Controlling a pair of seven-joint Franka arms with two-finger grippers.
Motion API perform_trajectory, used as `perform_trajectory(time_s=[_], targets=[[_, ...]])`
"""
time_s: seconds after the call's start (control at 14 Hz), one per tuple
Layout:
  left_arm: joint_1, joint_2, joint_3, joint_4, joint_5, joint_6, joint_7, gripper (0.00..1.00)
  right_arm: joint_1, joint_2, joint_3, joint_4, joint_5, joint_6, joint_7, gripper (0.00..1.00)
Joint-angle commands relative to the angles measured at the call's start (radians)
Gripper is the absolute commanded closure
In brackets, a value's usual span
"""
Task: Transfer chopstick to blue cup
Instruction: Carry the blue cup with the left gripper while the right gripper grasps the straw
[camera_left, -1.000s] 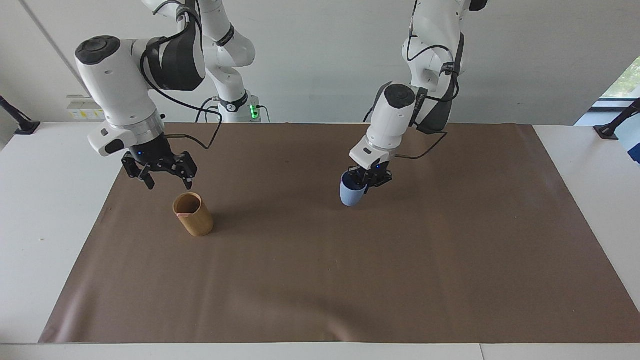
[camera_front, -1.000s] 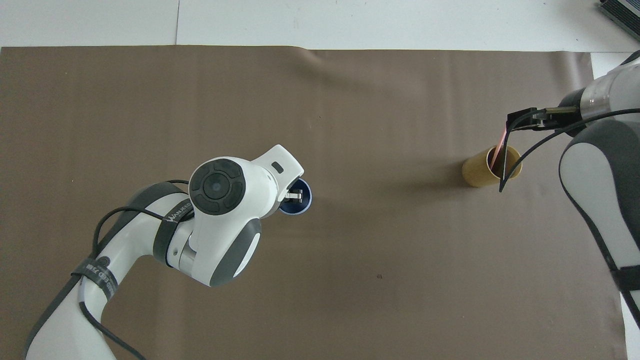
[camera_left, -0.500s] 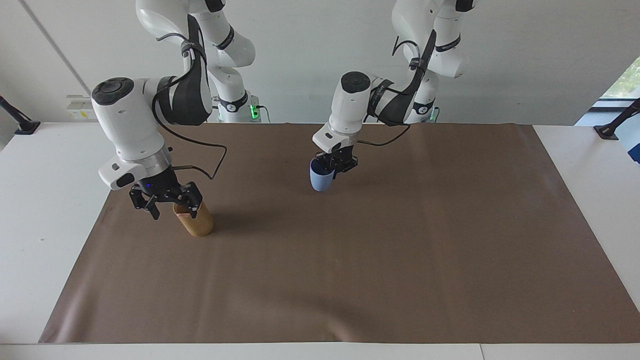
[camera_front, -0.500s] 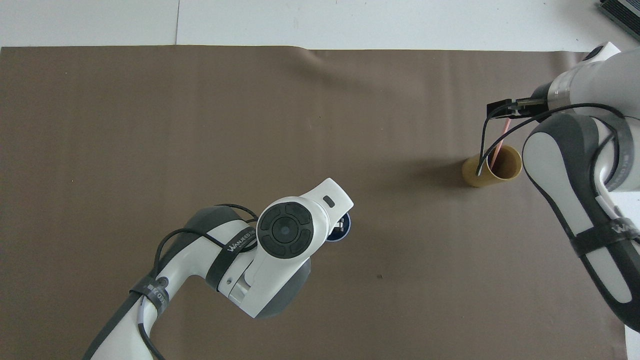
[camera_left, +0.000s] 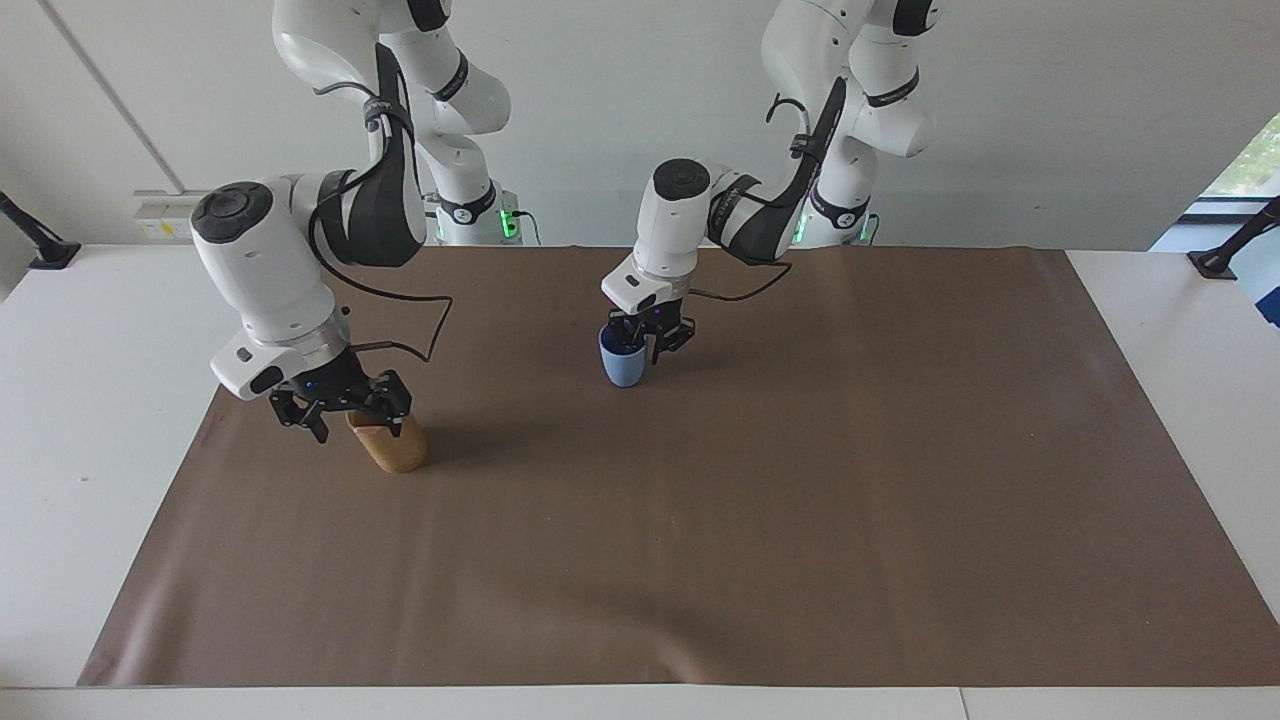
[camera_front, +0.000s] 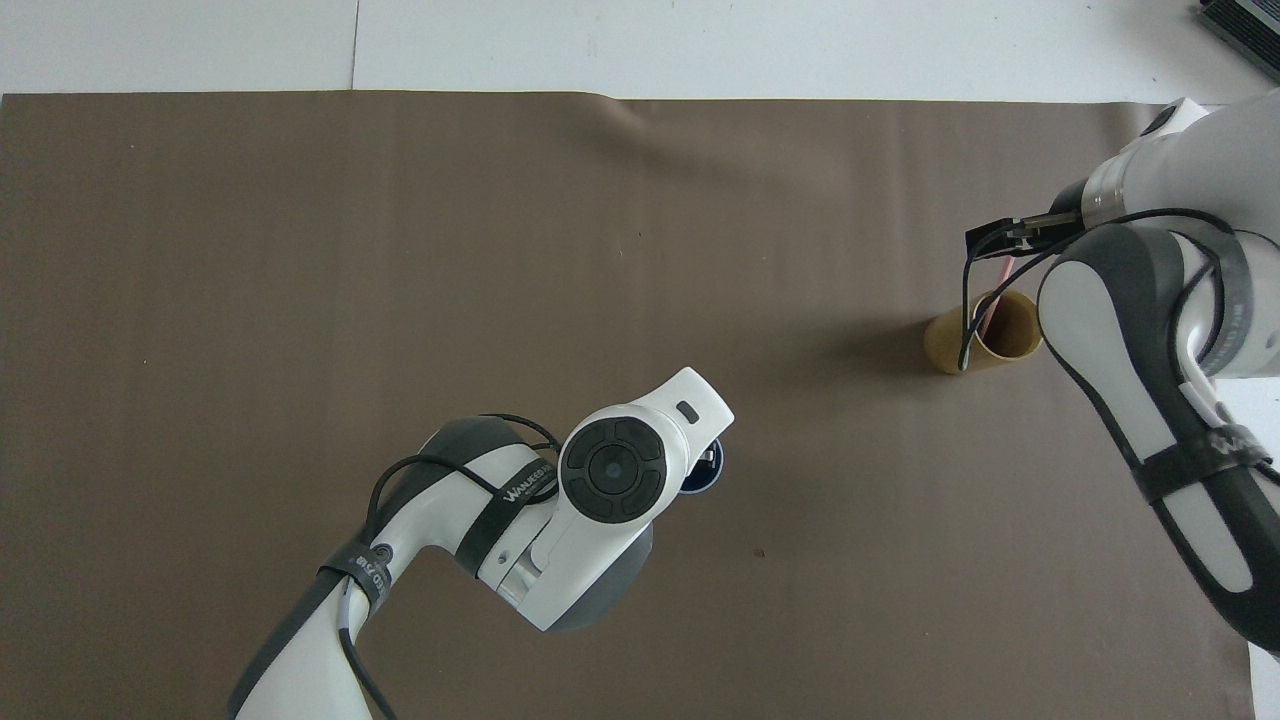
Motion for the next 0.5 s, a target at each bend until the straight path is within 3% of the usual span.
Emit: perform_trajectory(time_s=[0.0, 0.07, 0.21, 0.43], targets=[[0.01, -0.01, 0.005, 0.015, 0.016, 0.011, 0.013, 0.0, -0.015, -0.032, 0.006, -0.004, 0.019, -0.045, -0.048, 0.0], [0.022, -0.027, 0.005, 0.015, 0.016, -0.001, 0.012, 0.0, -0.017, -0.036, 0.005, -0.004, 0.017, -0.05, -0.061, 0.02], [0.048, -0.077, 0.007, 0.012, 0.016, -0.041, 0.03, 0.0, -0.017, -0.035, 0.005, -0.004, 0.017, -0.032, -0.057, 0.16], [0.09, -0.155, 0.01, 0.002, 0.016, -0.223, 0.085, 0.0, -0.005, -0.027, 0.006, -0.004, 0.017, 0.034, -0.046, 0.31]])
